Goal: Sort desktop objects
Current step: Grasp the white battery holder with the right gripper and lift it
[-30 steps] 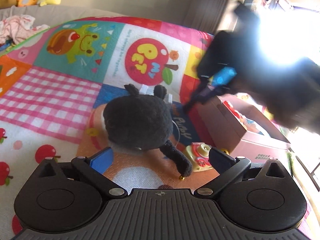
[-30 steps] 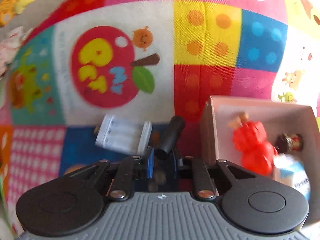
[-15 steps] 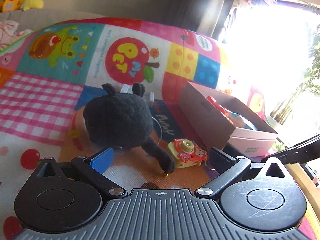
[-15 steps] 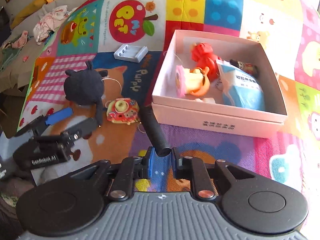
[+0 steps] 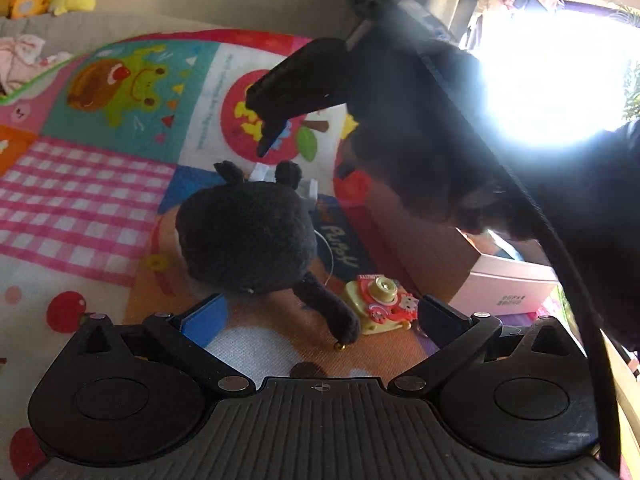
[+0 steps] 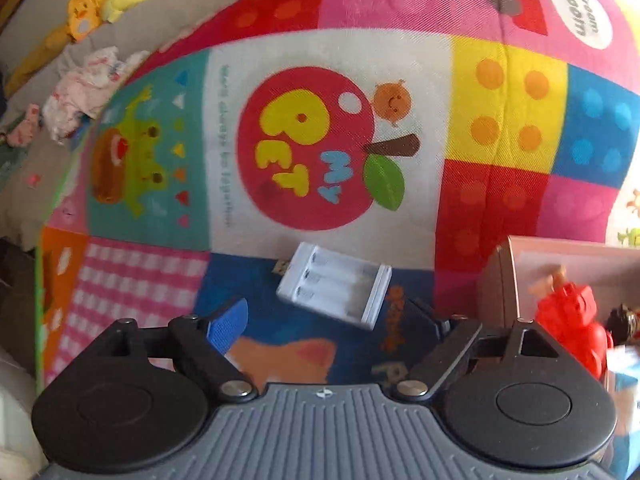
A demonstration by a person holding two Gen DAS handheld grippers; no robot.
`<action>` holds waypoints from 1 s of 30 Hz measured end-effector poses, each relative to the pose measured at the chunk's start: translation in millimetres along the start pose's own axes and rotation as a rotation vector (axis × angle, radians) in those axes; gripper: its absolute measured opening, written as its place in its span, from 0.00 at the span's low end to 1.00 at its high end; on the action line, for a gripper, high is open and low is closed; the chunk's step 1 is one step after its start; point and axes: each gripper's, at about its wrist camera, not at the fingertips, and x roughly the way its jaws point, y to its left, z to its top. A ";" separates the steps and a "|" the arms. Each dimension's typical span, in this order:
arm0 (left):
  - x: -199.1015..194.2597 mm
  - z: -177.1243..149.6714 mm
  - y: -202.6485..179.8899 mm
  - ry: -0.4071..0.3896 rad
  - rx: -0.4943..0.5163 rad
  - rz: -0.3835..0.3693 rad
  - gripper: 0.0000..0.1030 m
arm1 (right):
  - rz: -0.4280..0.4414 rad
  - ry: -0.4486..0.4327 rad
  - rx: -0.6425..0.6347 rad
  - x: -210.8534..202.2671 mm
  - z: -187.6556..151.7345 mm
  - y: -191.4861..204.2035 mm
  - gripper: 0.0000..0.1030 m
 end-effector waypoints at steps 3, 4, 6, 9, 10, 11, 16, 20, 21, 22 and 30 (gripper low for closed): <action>3.1 1.2 3.3 0.010 -0.024 0.000 1.00 | -0.062 0.051 -0.001 35.8 8.5 10.4 0.84; 4.3 1.5 4.0 0.016 -0.030 0.000 1.00 | -0.064 0.077 0.026 44.8 9.7 10.1 0.85; 5.2 1.9 4.5 0.018 -0.037 -0.001 1.00 | -0.043 0.120 0.088 57.6 11.2 6.4 0.85; 4.8 0.9 3.7 0.015 -0.030 -0.013 1.00 | -0.052 0.070 0.097 55.6 10.3 5.0 0.76; 4.8 0.6 3.3 0.014 -0.027 -0.017 1.00 | -0.042 0.060 0.075 49.6 8.6 4.4 0.76; 5.2 0.5 3.4 0.015 -0.027 -0.021 1.00 | -0.041 0.040 0.064 40.2 5.8 2.5 0.76; 7.8 2.3 9.2 0.030 -0.067 -0.040 1.00 | 0.083 -0.074 -0.017 -55.5 -29.0 -22.2 0.76; 9.4 3.5 12.8 0.043 -0.090 -0.042 1.00 | 0.157 -0.163 -0.038 -140.5 -89.0 -63.1 0.76; 9.1 3.5 12.7 0.042 -0.090 -0.039 1.00 | 0.156 -0.173 -0.036 -152.9 -105.1 -73.5 0.76; 9.2 3.3 12.1 0.043 -0.087 -0.033 1.00 | 0.151 -0.178 -0.032 -165.6 -123.0 -85.6 0.77; 4.9 2.2 -0.9 0.030 -0.021 0.086 1.00 | 0.089 -0.137 0.130 -152.1 -226.7 -156.1 0.77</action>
